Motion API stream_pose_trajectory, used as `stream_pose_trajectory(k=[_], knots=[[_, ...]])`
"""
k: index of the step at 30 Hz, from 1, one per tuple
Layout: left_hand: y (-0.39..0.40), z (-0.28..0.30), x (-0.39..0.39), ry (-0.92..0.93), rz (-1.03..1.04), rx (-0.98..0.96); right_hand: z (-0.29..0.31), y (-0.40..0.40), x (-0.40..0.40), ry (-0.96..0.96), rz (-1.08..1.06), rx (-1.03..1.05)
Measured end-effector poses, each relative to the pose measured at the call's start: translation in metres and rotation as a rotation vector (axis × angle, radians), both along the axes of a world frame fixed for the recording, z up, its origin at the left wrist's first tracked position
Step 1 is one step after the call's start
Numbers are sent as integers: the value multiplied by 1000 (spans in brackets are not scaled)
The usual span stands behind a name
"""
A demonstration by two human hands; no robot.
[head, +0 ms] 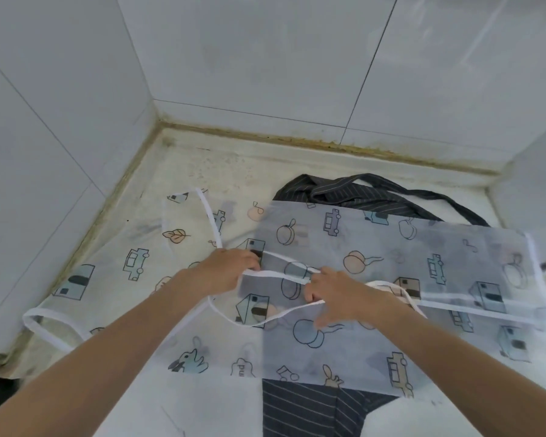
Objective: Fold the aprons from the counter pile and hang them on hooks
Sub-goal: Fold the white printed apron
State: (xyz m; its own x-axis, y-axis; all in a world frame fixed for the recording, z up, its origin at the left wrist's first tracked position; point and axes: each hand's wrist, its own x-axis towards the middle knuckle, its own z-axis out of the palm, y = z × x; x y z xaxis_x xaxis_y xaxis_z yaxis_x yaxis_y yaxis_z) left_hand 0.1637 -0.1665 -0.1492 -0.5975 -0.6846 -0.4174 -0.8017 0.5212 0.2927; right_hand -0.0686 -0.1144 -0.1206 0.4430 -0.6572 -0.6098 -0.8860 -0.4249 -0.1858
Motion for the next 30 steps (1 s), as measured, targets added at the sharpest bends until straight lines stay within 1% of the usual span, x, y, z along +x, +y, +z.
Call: stream_pose_trajectory(k=[2,4,6,7,8,10,11,12,14,15,17,18,20,23,26,30], knots=[[-2,6,-8,-68,-39,-27,-8,3,-8,77,40,-74],[-3,14,-18,-108,-3,15,-2,-1,-15,12,-99,-56],[-5,26,-28,-101,83,36,12,-10,-25,-91,-248,-83],[-5,32,-33,-51,126,37,22,-15,-34,-134,-294,-127],[-4,39,-41,48,170,71,33,-19,-43,-164,-337,-169],[0,49,-58,312,258,223,54,-29,-57,-214,-411,-250],[3,53,-71,379,247,267,64,-32,-66,-250,-454,-285],[6,54,-83,371,200,265,72,-35,-73,-288,-492,-299],[8,43,-104,204,31,135,78,-36,-88,-322,-528,-269],[9,35,-109,118,-21,53,78,-33,-93,-303,-525,-230],[7,25,-119,48,-5,-58,66,-19,-100,-206,-505,-126],[7,21,-121,42,23,-84,52,-10,-100,-141,-469,-71],[10,15,-125,30,-4,-95,18,10,-97,-35,-405,20],[17,10,-131,10,-92,-74,-13,28,-92,3,-347,26],[22,11,-138,40,-122,-76,-6,24,-96,6,-297,4],[29,15,-163,71,-114,-114,26,0,-107,-91,-380,-61]])
